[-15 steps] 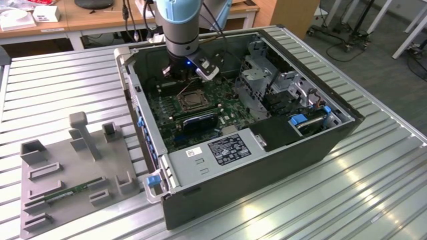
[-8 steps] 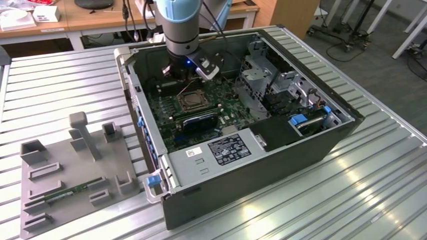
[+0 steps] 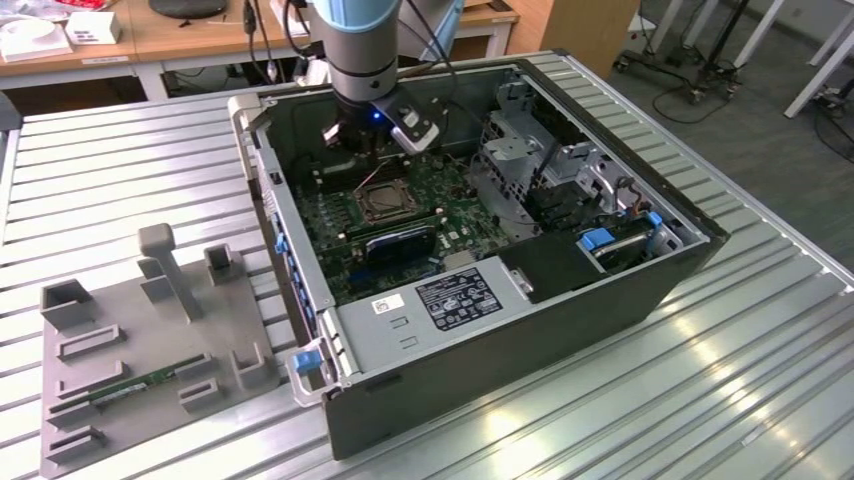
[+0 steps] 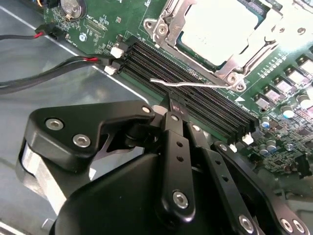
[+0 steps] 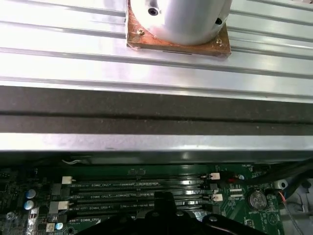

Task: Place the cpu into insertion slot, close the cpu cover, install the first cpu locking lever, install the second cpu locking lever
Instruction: 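Install the first cpu locking lever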

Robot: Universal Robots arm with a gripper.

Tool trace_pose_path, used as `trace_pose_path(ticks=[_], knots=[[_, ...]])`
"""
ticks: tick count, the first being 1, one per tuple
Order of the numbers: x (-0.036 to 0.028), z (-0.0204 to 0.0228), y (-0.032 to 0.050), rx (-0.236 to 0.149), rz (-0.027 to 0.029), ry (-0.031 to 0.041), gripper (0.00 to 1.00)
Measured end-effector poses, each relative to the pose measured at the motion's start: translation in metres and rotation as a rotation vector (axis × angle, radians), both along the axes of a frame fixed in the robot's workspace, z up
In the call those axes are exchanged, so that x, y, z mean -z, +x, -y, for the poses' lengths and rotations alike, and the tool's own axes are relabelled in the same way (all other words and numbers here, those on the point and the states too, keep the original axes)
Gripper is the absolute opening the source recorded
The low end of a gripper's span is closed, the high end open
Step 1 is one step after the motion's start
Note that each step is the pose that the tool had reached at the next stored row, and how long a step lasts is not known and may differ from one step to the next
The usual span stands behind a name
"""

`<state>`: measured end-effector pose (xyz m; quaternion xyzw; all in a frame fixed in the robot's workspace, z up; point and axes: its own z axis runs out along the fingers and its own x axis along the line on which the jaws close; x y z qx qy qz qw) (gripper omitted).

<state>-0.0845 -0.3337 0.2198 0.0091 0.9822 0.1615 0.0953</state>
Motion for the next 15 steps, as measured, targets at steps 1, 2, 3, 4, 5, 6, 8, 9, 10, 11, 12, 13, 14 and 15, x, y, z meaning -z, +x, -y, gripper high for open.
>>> trace_pose_path(ticks=[1, 2, 3, 4, 5, 6, 8, 9, 10, 11, 12, 13, 14, 15], knots=[[-0.0001, 0.0008, -0.0003, 0.000, 0.0002, 0.0000, 0.11], [-0.0002, 0.0019, -0.0007, 0.000, 0.0005, 0.0000, 0.11], [-0.0002, 0.0031, -0.0012, 0.000, 0.0009, -0.0001, 0.11], [-0.0002, 0.0046, -0.0017, 0.000, 0.0012, -0.0002, 0.11], [-0.0002, 0.0063, -0.0022, 0.000, 0.0016, -0.0001, 0.11], [-0.0002, 0.0081, -0.0026, 0.000, 0.0018, 0.0000, 0.11], [-0.0002, 0.0110, -0.0030, 0.000, 0.0018, -0.0001, 0.11], [-0.0002, 0.0118, -0.0031, 0.000, 0.0018, -0.0001, 0.11], [-0.0002, 0.0126, -0.0031, 0.000, 0.0018, -0.0001, 0.11], [-0.0002, 0.0131, -0.0032, 0.000, 0.0017, -0.0002, 0.11], [-0.0001, 0.0131, -0.0034, 0.000, 0.0018, -0.0002, 0.11], [0.0004, 0.0131, -0.0036, 0.000, 0.0019, 0.0001, 0.11], [0.0008, 0.0131, -0.0040, 0.000, 0.0020, 0.0002, 0.11], [0.0013, 0.0131, -0.0043, 0.000, 0.0021, 0.0010, 0.11]])
